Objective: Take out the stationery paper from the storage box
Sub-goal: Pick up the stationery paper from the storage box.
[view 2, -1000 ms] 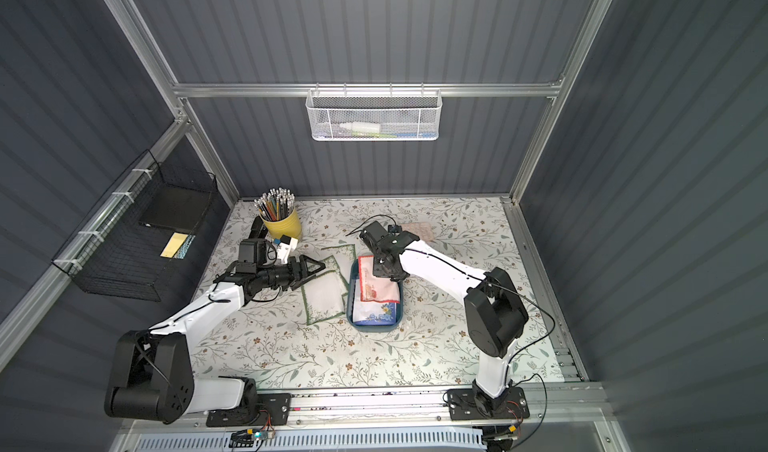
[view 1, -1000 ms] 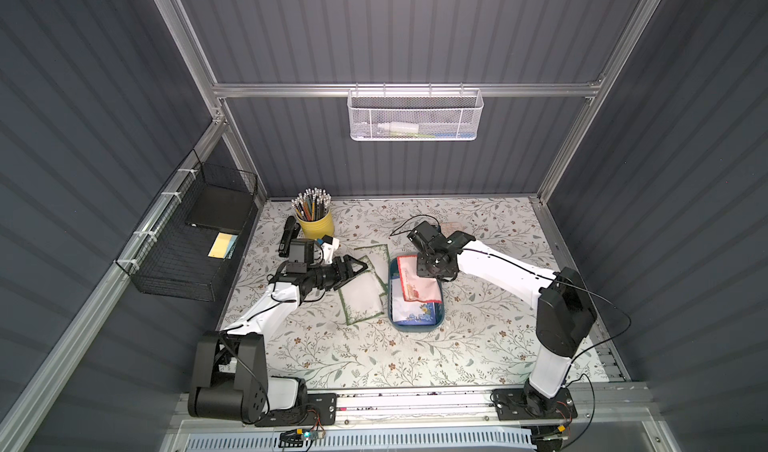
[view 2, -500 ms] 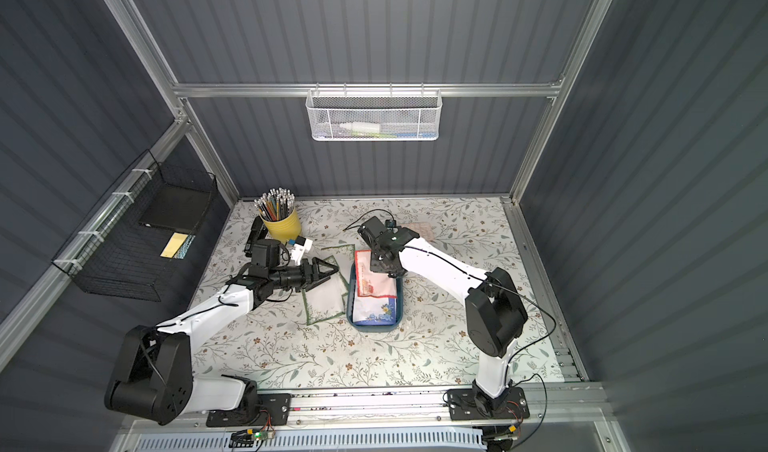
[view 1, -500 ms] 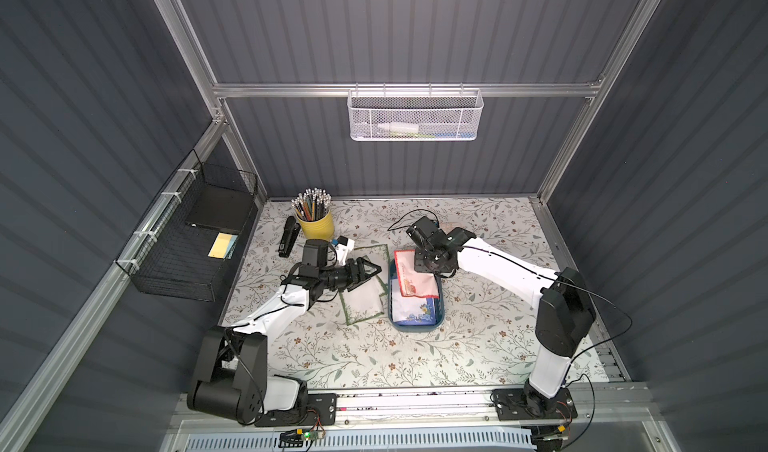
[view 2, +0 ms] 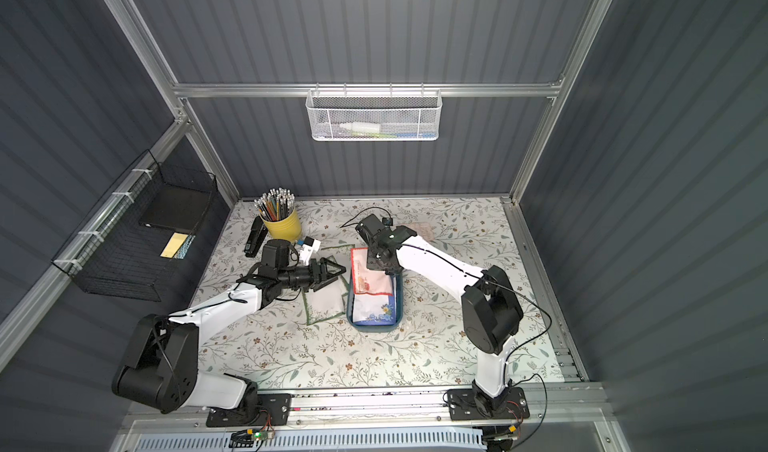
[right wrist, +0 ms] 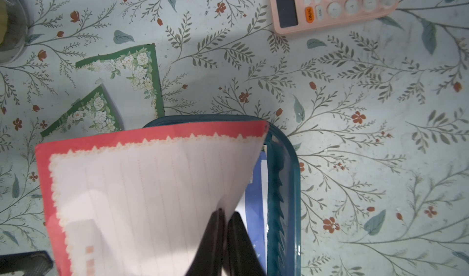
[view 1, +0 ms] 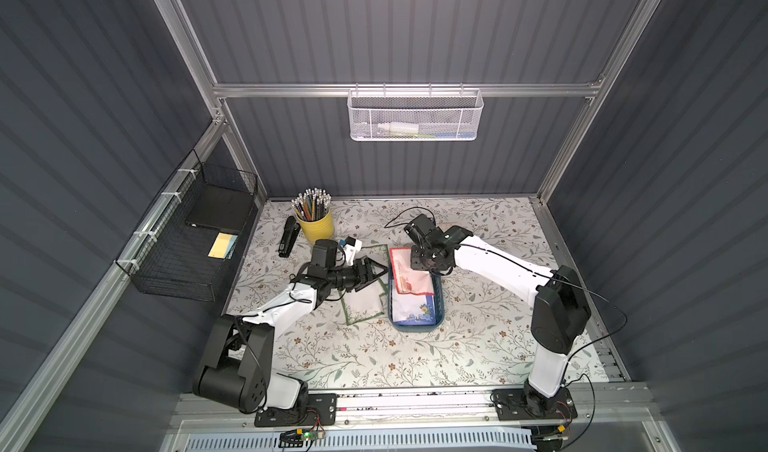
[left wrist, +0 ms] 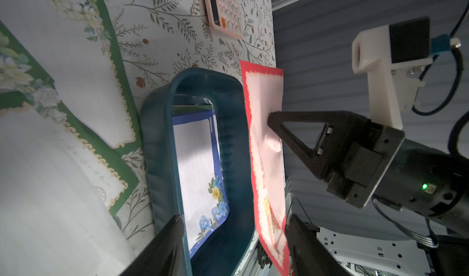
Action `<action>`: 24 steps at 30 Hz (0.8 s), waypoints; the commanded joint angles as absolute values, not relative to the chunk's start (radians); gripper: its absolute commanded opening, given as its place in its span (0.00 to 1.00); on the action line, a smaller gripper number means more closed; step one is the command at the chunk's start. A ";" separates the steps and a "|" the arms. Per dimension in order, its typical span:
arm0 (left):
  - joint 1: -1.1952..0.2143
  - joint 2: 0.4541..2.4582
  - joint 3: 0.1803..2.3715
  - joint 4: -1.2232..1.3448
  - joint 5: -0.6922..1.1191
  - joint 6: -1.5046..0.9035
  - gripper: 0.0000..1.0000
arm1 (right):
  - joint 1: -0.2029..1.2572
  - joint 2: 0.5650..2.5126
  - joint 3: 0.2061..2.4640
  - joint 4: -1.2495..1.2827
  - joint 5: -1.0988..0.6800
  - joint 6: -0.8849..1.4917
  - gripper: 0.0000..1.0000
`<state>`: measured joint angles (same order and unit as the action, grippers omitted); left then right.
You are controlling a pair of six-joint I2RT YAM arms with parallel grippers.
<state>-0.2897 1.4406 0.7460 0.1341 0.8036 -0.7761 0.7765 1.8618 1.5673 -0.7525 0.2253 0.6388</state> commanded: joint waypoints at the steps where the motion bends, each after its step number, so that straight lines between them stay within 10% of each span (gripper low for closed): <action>1: -0.303 1.463 0.762 0.168 0.799 -0.793 0.67 | 0.774 1.883 1.595 -0.753 0.206 0.632 0.11; 24: -0.346 1.519 0.777 0.223 0.796 -0.818 0.48 | 0.793 1.926 1.659 -0.749 0.167 0.621 0.10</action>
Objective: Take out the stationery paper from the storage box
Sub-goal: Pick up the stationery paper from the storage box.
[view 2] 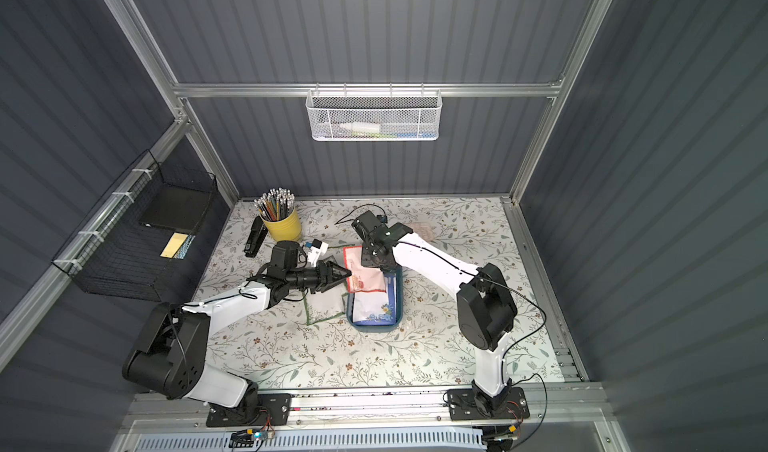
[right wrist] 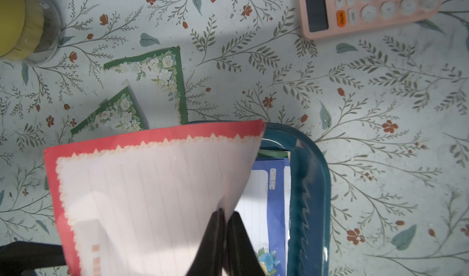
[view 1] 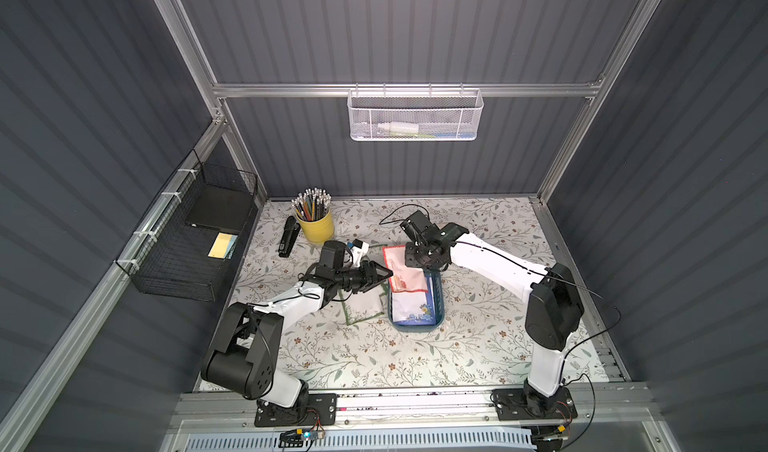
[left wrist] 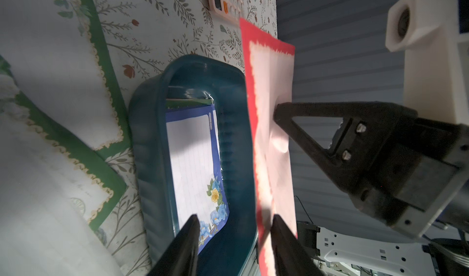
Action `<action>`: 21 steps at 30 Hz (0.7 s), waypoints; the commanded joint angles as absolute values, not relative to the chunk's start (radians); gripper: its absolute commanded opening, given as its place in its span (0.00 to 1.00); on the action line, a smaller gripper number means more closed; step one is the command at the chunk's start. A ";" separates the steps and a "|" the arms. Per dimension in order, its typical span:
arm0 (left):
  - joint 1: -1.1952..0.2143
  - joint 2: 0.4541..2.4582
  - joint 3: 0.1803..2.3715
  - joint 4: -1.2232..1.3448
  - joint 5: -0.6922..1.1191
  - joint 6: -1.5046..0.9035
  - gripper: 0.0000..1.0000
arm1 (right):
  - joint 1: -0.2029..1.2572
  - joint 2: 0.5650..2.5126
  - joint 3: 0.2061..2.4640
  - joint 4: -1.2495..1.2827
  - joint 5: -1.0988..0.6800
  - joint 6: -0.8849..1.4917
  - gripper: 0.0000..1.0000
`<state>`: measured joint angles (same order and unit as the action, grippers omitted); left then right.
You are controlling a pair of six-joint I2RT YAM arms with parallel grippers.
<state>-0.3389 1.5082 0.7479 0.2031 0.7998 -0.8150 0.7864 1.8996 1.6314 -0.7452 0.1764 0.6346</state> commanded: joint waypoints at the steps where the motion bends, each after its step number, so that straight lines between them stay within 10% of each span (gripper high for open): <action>1: -0.350 1.519 0.779 0.224 0.797 -0.818 0.48 | 0.795 1.931 1.663 -0.750 0.167 0.621 0.10; 21: -0.364 1.533 0.791 0.193 0.791 -0.804 0.00 | 0.807 1.949 1.680 -0.755 0.162 0.621 0.13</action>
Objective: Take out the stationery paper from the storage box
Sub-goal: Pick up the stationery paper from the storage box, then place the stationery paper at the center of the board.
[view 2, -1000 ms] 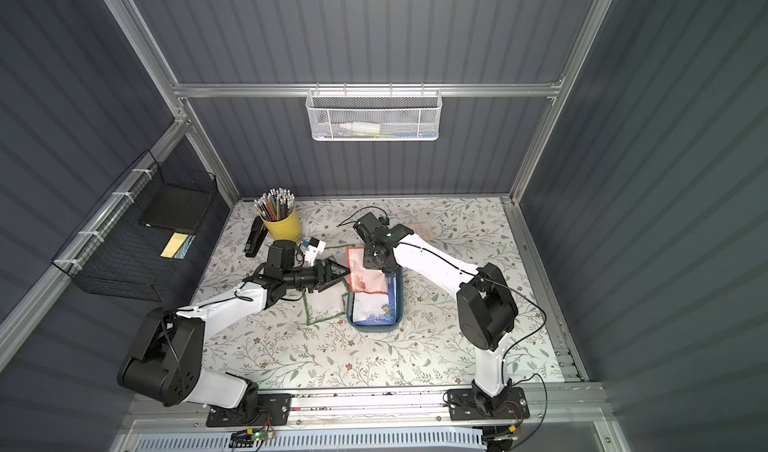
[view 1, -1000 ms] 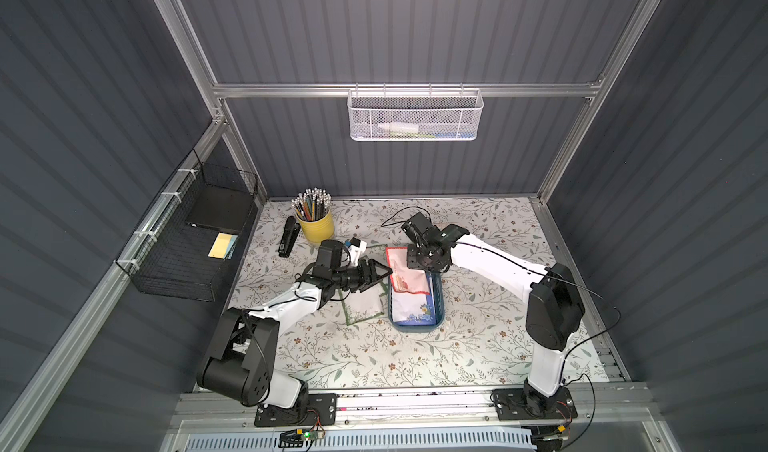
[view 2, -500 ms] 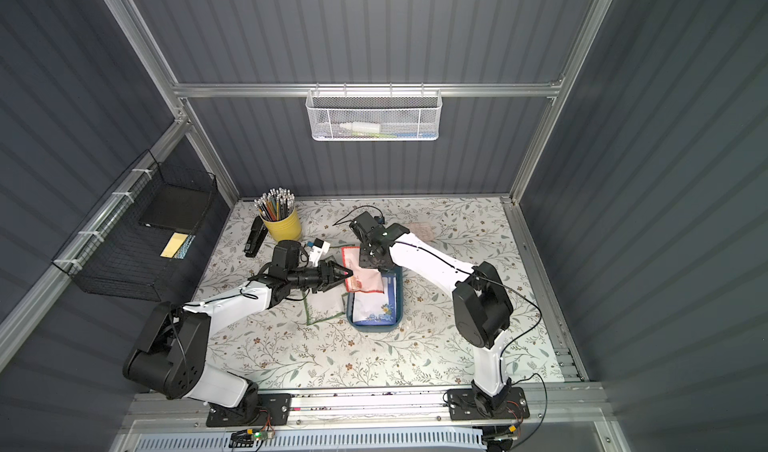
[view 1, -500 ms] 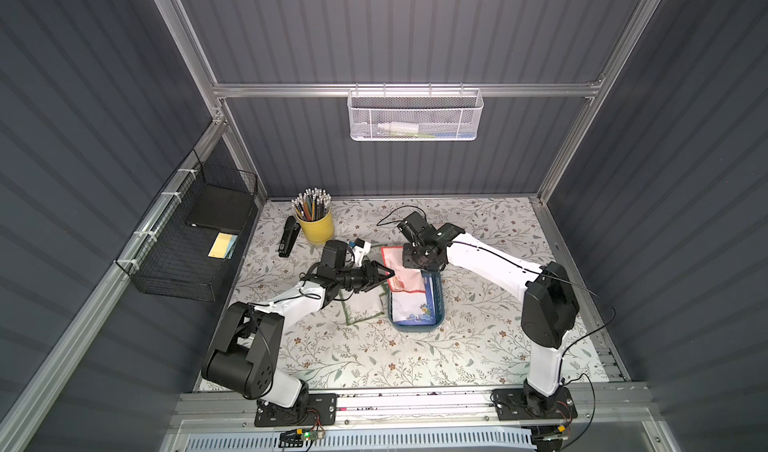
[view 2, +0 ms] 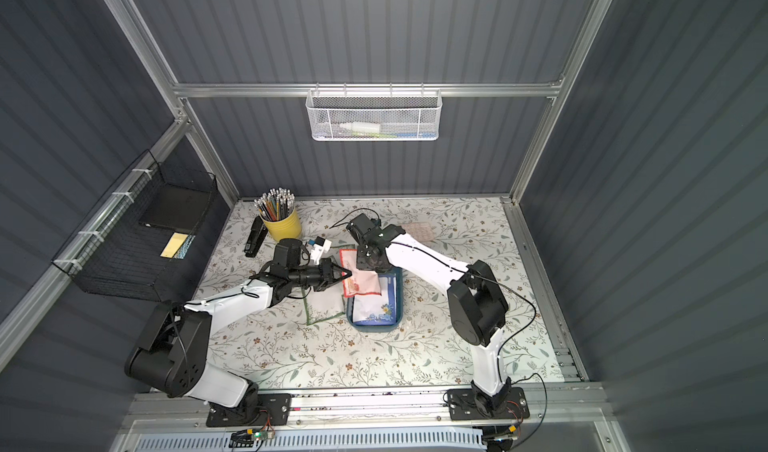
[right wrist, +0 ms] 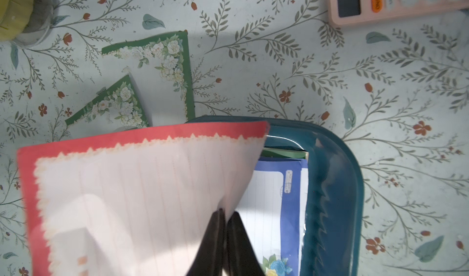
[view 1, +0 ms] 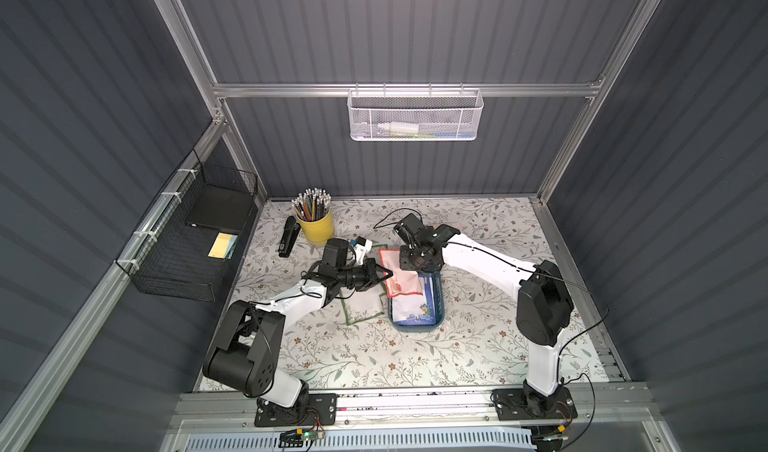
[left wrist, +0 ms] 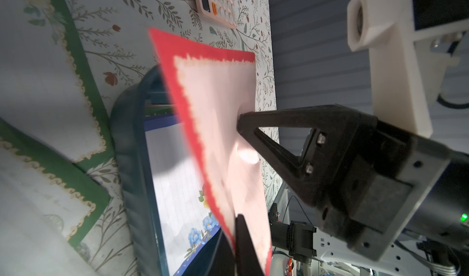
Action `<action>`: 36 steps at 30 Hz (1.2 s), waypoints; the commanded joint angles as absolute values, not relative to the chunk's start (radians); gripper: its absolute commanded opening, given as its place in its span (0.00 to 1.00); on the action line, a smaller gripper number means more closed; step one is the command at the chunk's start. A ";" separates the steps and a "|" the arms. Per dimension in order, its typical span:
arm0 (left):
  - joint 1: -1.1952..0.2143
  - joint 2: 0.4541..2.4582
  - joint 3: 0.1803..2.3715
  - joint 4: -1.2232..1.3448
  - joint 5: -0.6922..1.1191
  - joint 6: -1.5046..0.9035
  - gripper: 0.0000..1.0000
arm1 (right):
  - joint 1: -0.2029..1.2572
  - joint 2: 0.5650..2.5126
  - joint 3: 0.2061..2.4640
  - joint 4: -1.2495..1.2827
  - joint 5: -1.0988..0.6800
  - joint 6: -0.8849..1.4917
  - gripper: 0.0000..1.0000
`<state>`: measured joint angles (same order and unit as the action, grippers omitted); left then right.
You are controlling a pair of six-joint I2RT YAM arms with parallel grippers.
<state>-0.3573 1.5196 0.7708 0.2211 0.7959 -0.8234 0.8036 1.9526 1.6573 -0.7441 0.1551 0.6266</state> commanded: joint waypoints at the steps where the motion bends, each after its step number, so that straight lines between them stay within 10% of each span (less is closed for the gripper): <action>1: -0.364 1.526 0.793 0.170 0.788 -0.793 0.00 | 0.806 1.945 1.678 -0.756 0.167 0.623 0.16; 6: -0.363 1.476 0.828 0.044 0.741 -0.724 0.00 | 0.807 1.918 1.656 -0.745 0.191 0.631 0.39; 36: -0.012 1.353 0.945 -0.605 0.525 -0.395 0.00 | 0.782 1.860 1.510 -0.719 0.213 0.651 0.43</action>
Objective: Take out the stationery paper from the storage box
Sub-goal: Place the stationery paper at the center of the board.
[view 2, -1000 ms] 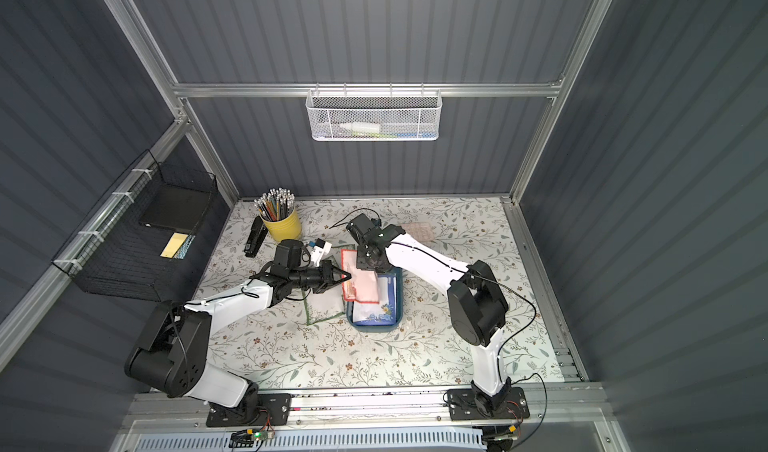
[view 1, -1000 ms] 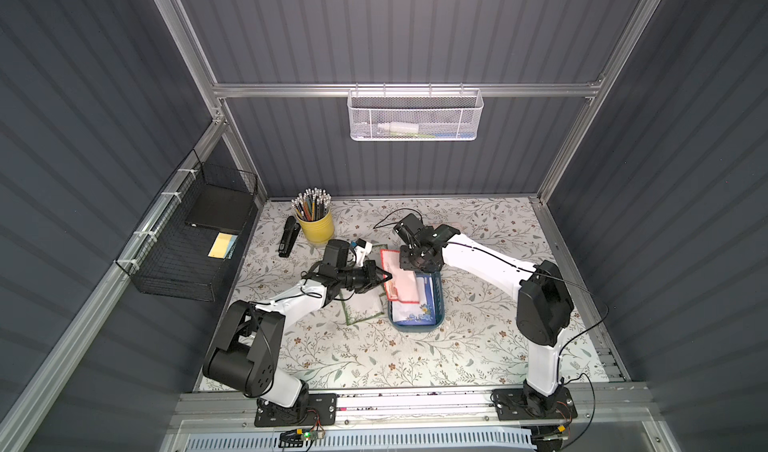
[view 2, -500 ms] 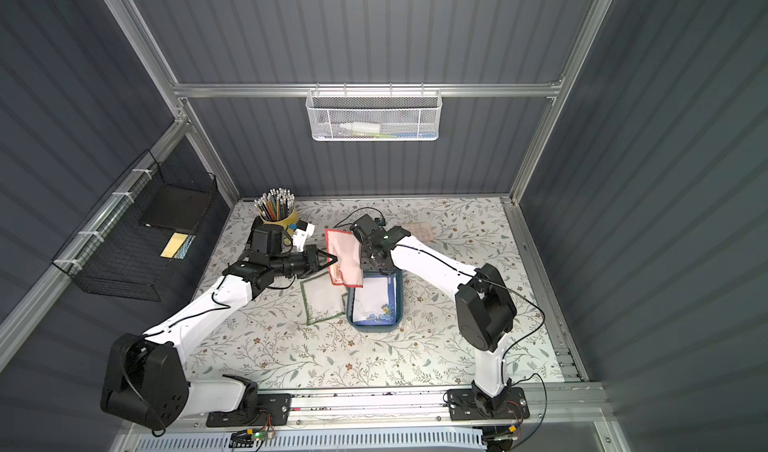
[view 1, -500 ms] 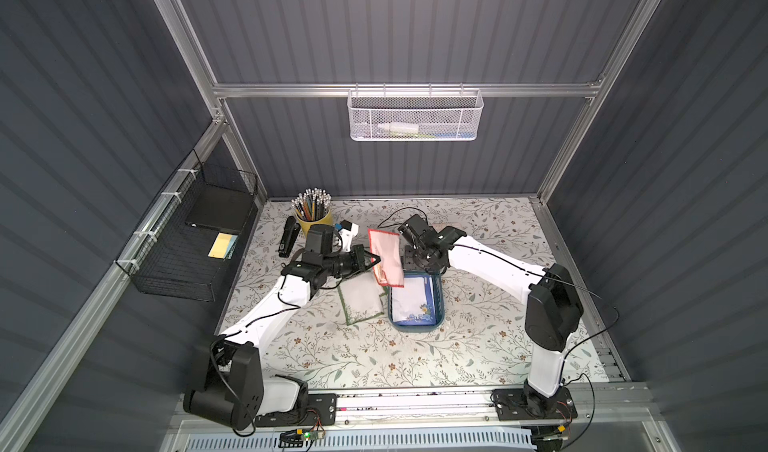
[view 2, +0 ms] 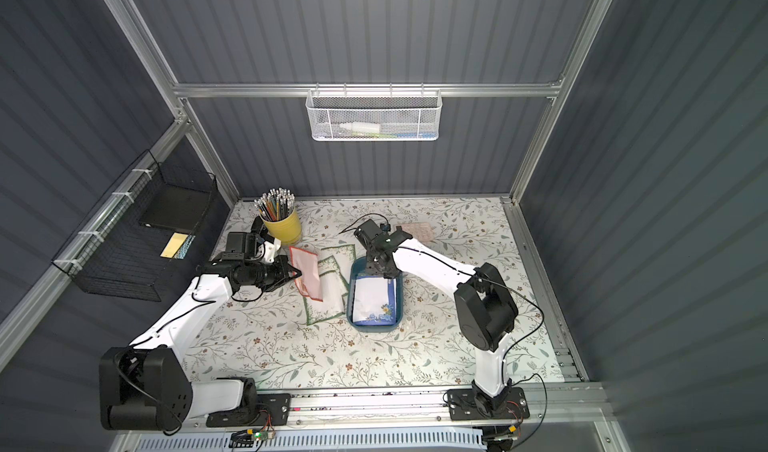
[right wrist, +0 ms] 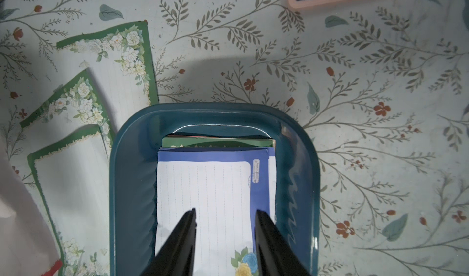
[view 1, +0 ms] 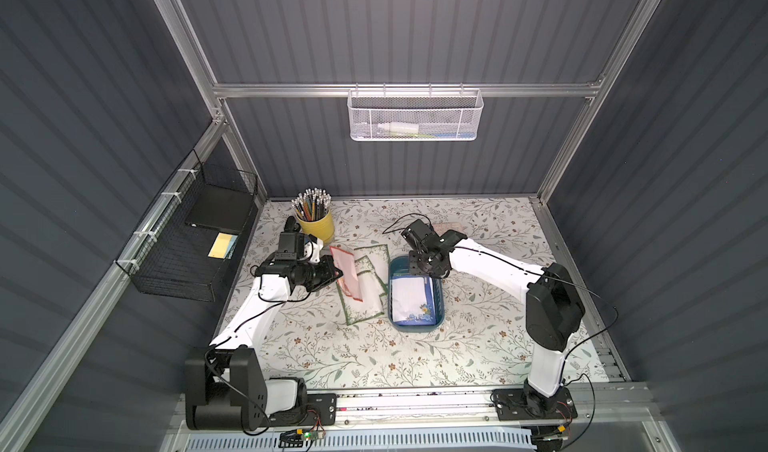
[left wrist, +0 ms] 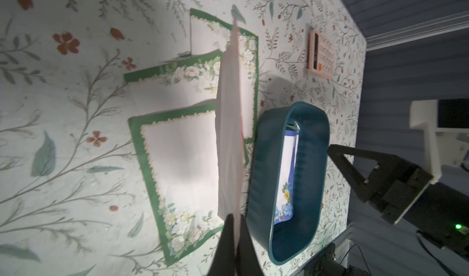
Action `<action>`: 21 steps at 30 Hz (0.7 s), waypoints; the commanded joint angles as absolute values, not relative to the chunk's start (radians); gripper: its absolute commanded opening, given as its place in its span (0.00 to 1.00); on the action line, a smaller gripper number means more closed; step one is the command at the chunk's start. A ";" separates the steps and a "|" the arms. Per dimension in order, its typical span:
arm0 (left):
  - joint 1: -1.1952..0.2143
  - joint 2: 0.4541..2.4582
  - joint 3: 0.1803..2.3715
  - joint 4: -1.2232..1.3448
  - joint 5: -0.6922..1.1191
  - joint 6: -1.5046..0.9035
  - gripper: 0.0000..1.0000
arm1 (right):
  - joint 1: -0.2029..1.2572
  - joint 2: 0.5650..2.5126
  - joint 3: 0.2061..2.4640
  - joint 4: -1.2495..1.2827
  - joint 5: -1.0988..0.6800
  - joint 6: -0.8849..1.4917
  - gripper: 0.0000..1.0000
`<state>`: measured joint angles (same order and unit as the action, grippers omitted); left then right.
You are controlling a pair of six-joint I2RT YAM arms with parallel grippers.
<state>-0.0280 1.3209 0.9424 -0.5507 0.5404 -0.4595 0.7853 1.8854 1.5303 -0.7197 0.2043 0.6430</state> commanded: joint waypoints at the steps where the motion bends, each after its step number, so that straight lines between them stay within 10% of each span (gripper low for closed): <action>1: -0.011 1.366 0.938 -0.601 0.546 -0.377 0.00 | 0.782 1.860 1.510 -0.721 0.212 0.652 0.43; 12: -0.011 1.449 0.867 -0.555 0.589 -0.342 0.02 | 0.783 1.829 1.488 -0.718 0.257 0.673 0.58; 21: -0.011 1.443 0.900 -0.608 0.437 -0.338 0.53 | 0.783 1.652 1.363 -0.566 0.312 0.668 0.64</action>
